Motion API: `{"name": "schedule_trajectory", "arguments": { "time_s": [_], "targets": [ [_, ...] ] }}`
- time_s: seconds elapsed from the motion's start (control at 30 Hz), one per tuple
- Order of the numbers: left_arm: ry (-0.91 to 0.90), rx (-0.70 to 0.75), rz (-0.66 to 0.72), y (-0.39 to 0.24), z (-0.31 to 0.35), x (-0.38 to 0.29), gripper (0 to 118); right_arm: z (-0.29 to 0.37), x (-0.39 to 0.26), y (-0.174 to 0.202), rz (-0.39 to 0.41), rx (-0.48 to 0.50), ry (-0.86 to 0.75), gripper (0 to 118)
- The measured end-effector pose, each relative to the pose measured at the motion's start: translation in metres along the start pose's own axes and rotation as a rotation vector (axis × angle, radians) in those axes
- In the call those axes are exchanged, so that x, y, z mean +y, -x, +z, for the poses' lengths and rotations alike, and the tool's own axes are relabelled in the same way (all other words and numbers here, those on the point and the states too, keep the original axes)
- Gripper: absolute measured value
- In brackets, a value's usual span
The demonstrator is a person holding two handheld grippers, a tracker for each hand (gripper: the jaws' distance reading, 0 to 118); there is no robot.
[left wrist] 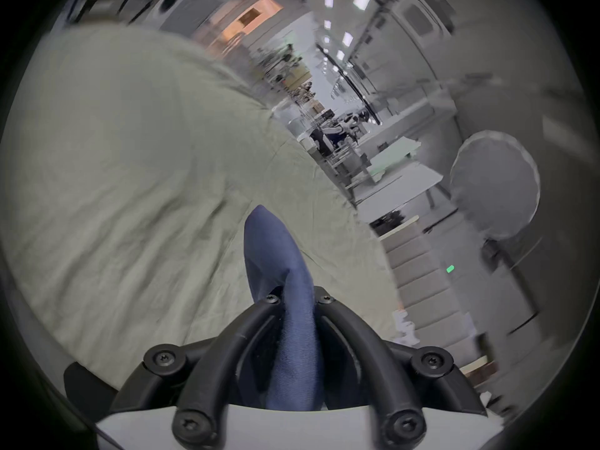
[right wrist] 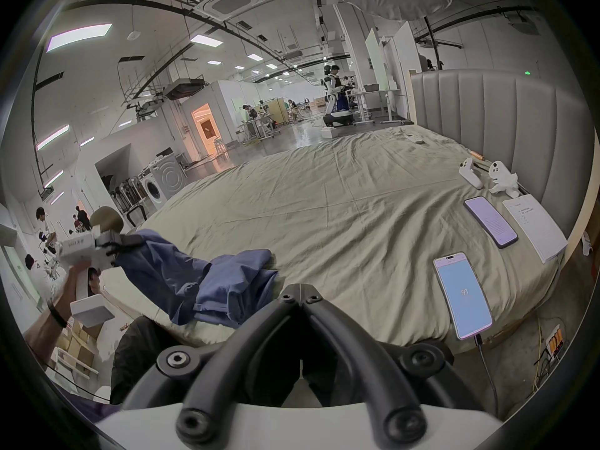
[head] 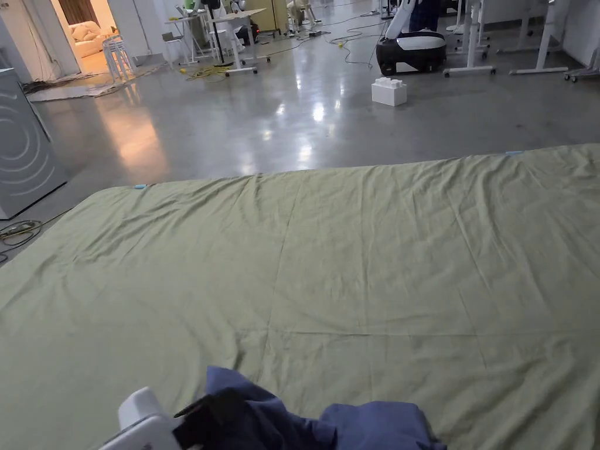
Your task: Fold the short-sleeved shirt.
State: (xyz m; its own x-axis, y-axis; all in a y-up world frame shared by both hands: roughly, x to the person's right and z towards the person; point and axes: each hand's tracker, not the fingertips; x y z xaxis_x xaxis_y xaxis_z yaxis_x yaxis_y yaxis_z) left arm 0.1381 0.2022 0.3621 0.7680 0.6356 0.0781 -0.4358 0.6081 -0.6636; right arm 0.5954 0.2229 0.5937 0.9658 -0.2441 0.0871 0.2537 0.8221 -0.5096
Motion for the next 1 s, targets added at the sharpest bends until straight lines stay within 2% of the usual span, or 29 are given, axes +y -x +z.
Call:
{"name": "schedule_trajectory", "arguments": {
  "time_s": [0.07,0.17,0.23,0.33,0.37,0.43,0.47,0.5,0.57,0.6,0.63,0.67,0.7,0.73,0.8,0.83,0.87,0.9,0.93,1.0],
  "targets": [
    [0.035,0.057,-0.091,-0.039,-0.022,-0.025,13,0.003,-0.002,0.003,0.015,-0.002,0.000,0],
    [0.107,0.043,-0.234,-0.081,-0.063,-0.066,13,0.012,-0.002,0.002,0.028,-0.015,-0.008,0],
    [0.208,0.039,-0.266,-0.100,-0.091,-0.094,13,0.017,-0.003,-0.002,0.019,-0.036,-0.017,0],
    [0.256,0.025,-0.305,-0.115,-0.115,-0.124,16,0.024,-0.006,-0.010,-0.009,-0.076,-0.034,0],
    [0.272,0.023,-0.315,-0.116,-0.120,-0.129,24,0.024,-0.007,-0.012,-0.018,-0.092,-0.035,0],
    [0.282,-0.097,-0.248,-0.114,-0.117,-0.129,67,0.025,-0.010,-0.016,-0.031,-0.106,-0.031,0],
    [0.270,-0.171,-0.199,-0.111,-0.107,-0.121,81,0.026,-0.011,-0.018,-0.036,-0.106,-0.031,0],
    [0.248,-0.228,-0.162,-0.110,-0.095,-0.114,91,0.027,-0.013,-0.020,-0.042,-0.107,-0.030,0],
    [0.154,-0.272,-0.123,-0.104,-0.072,-0.098,91,0.027,-0.015,-0.023,-0.054,-0.106,-0.027,0],
    [0.111,-0.264,-0.089,-0.099,-0.059,-0.087,90,0.026,-0.017,-0.025,-0.062,-0.105,-0.022,0],
    [0.081,-0.239,-0.048,-0.093,-0.051,-0.080,84,0.025,-0.019,-0.027,-0.066,-0.103,-0.017,0],
    [0.064,-0.229,-0.008,-0.086,-0.049,-0.077,66,0.024,-0.020,-0.028,-0.069,-0.102,-0.013,0],
    [0.070,-0.244,0.016,-0.078,-0.051,-0.075,22,0.022,-0.022,-0.029,-0.073,-0.102,-0.009,0],
    [0.079,-0.242,0.012,-0.075,-0.059,-0.077,3,0.022,-0.024,-0.030,-0.079,-0.101,-0.003,0],
    [0.129,-0.127,0.046,-0.069,-0.079,-0.089,3,0.022,-0.025,-0.029,-0.090,-0.098,0.006,0],
    [0.176,-0.153,0.070,-0.064,-0.090,-0.094,3,0.024,-0.026,-0.028,-0.090,-0.098,0.005,0],
    [0.256,-0.251,0.119,-0.067,-0.106,-0.106,3,0.026,-0.026,-0.026,-0.090,-0.098,0.005,0],
    [0.293,-0.241,0.150,-0.068,-0.115,-0.116,3,0.027,-0.027,-0.026,-0.090,-0.100,0.006,0],
    [0.347,-0.229,0.128,-0.074,-0.124,-0.128,3,0.027,-0.027,-0.026,-0.092,-0.101,0.009,0],
    [0.428,-0.167,-0.032,-0.083,-0.142,-0.149,3,0.027,-0.030,-0.024,-0.088,-0.107,0.020,0]
  ]
}}
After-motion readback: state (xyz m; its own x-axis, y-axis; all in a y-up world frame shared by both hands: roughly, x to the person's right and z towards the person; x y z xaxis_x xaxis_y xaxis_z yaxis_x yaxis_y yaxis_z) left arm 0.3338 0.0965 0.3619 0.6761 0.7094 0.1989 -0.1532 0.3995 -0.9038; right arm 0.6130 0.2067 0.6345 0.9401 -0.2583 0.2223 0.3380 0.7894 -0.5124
